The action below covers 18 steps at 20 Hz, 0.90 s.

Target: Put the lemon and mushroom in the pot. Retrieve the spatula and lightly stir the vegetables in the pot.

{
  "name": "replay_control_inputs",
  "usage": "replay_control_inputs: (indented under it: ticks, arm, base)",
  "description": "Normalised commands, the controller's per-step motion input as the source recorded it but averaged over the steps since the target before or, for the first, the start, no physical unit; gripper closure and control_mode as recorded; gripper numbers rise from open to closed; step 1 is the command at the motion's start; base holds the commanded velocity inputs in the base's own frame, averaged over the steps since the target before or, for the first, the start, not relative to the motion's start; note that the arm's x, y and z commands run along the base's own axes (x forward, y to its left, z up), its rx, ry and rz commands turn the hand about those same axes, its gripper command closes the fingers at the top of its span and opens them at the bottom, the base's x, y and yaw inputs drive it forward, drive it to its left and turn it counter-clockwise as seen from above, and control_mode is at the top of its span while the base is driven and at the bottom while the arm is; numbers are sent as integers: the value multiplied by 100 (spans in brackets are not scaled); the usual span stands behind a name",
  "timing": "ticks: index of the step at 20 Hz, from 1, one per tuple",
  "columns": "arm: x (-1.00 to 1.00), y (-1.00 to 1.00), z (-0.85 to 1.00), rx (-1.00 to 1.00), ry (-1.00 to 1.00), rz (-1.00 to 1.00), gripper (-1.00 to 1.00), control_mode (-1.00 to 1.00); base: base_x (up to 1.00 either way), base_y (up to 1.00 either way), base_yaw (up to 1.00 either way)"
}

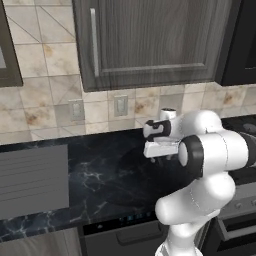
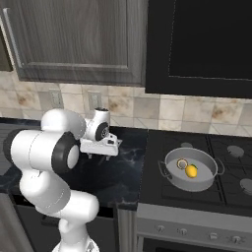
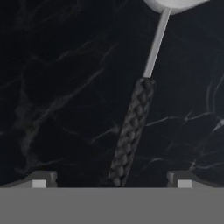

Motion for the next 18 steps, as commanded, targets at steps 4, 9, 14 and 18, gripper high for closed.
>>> replay_control_inputs:
  ticks: [4,9,14,18]
  arm:
    - [1,0,-13,0,12,-5,-100,-100]
    - [0,-3,-24,0,0,0,-100,-100]
    - [0,0,-27,0,0,0,-100,-100]
    - [0,0,-23,0,0,0,-100,-100]
  base:
    - [0,0,0]
    - [0,0,0]
    - [0,0,0]
    - [0,0,0]
